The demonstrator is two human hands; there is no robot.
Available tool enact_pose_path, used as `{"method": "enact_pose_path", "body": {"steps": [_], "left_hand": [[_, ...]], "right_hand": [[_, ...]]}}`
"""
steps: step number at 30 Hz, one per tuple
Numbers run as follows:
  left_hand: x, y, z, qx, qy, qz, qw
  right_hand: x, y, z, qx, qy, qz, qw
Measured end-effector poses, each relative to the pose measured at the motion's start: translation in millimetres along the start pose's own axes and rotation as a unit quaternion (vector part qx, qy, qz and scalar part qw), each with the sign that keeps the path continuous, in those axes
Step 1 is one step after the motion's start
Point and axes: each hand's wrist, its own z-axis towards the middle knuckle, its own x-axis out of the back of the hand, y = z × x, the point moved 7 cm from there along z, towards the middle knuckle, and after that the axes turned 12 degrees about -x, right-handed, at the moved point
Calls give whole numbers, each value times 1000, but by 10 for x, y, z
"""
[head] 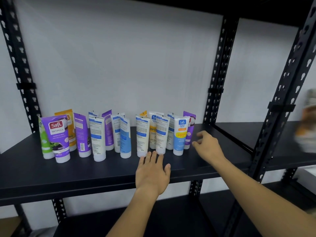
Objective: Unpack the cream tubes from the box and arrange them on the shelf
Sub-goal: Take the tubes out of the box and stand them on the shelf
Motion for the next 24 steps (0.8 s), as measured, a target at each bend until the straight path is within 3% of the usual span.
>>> {"method": "enact_pose_path", "body": {"steps": [5, 9, 19, 24], "left_hand": [[14, 4, 7, -9, -29, -6, 1000], [13, -5, -77, -21, -45, 7, 999], [16, -259, -1089, -85, 63, 88, 991], [-563, -602, -1920, 37, -23, 47, 998]], "right_hand": [[-120, 165, -402, 12, -53, -158, 986], [-230, 195, -716, 68, -32, -217, 973], [-707, 264, -1755, 167, 7, -151, 974], [-1263, 386, -2327, 180, -79, -129, 972]]}}
